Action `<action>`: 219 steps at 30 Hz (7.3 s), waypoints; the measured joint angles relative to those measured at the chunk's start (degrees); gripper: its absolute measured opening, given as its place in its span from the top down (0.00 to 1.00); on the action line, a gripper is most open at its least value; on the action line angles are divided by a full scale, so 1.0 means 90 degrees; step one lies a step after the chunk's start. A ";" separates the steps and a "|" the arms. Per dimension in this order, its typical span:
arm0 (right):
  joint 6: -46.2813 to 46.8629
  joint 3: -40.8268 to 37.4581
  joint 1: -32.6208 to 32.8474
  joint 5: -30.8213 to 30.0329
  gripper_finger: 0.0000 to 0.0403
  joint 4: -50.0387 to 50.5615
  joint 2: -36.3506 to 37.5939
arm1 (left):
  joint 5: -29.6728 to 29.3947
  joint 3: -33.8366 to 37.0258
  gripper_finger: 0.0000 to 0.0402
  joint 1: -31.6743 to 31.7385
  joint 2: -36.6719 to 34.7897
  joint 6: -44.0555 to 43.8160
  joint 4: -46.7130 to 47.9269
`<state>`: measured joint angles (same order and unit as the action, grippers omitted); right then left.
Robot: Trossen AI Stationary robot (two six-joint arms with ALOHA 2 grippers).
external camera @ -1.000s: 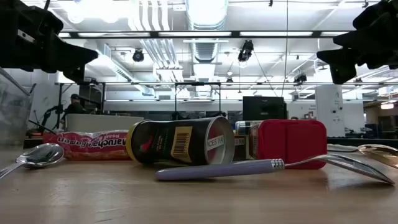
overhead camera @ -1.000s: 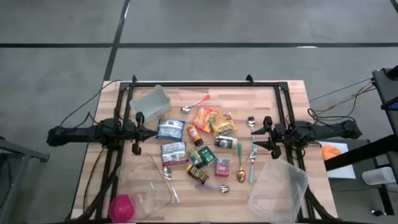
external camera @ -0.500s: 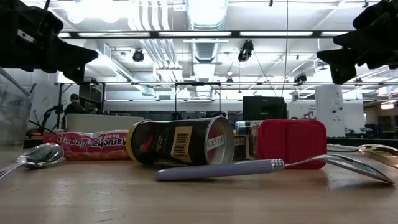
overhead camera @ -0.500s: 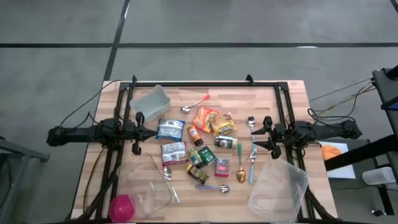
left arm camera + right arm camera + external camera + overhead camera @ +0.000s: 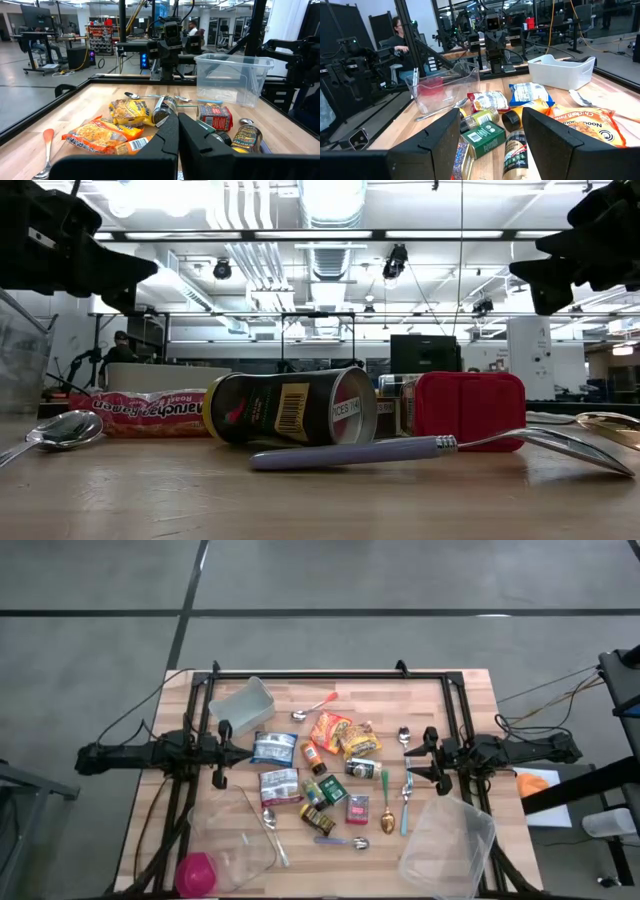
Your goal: Pick & Place Food Item
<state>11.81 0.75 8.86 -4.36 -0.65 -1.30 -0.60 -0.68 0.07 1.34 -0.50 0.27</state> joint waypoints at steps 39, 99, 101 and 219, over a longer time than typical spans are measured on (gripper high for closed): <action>-0.0002 0.0000 -0.0004 -0.0835 0.48 -0.1620 -0.0116 | 0.0000 0.0000 1.00 0.0000 0.0000 0.0001 0.0000; 0.5042 0.6372 -0.1996 -0.2304 0.48 0.4280 -0.9515 | 0.0002 -0.0001 1.00 -0.0001 0.0000 0.0001 0.0002; 0.5256 0.6292 -0.2008 -0.2329 0.48 0.4094 -0.9560 | 0.0000 0.0000 1.00 0.0000 0.0000 0.0000 0.0000; 0.2796 0.5814 -0.0223 -0.3779 0.97 0.1193 -0.9049 | 0.0000 0.0001 1.00 0.0001 0.0000 0.0001 0.0002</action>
<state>36.98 53.08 6.85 -38.37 10.09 -82.74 -0.60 -0.67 0.07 1.34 -0.49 0.30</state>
